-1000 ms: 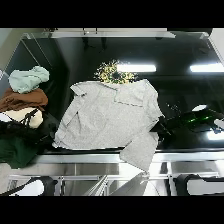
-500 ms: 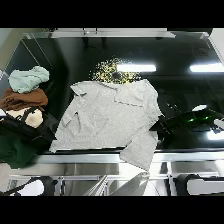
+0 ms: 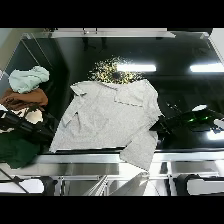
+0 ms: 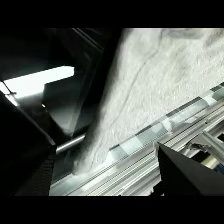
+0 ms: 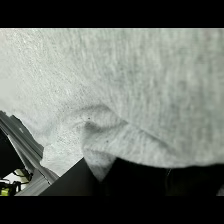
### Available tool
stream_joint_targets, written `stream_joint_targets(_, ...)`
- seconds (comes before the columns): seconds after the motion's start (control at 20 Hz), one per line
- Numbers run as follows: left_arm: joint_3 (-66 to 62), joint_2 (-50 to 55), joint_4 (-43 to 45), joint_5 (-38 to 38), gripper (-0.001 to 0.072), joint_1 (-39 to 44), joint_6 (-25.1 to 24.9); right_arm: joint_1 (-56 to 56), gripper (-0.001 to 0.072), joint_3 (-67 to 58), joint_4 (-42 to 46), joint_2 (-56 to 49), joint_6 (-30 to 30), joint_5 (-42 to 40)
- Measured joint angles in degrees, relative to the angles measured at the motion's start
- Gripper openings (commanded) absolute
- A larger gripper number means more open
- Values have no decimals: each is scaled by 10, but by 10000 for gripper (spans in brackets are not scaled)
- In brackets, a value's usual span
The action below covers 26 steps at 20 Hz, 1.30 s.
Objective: Fold the shirts.
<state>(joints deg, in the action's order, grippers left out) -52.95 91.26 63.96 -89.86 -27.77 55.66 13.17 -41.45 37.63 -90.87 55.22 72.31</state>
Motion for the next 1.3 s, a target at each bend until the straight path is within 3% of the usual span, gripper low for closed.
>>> stream_joint_targets(0.1, -2, 30, -10, -10, 423, 13, -3, 0, 19, 0, 0, 0, 0, 0)
stream_joint_targets(0.3, -2, 66, -12, -2, 74, 62, -11, 0, 20, 0, 0, 0, 0, 0)
stream_joint_targets(0.35, -2, 69, -7, 1, 17, 76, -10, 0, 20, 0, -1, 0, 0, 0)
stream_joint_targets(0.75, -2, 48, -15, -31, 20, 115, -11, 3, 19, -1, 5, 8, -18, 1)
stream_joint_targets(0.9, -2, 2, -92, -51, 18, 81, -14, 13, 18, -3, -17, 42, -33, 37)
stream_joint_targets(1.05, -2, -72, -282, -85, 22, 39, -41, 27, 21, -17, -95, 124, -55, 104)
stream_joint_targets(1.3, -23, -277, -762, -139, 23, -19, -78, 55, 19, -128, -353, 332, -69, 193)
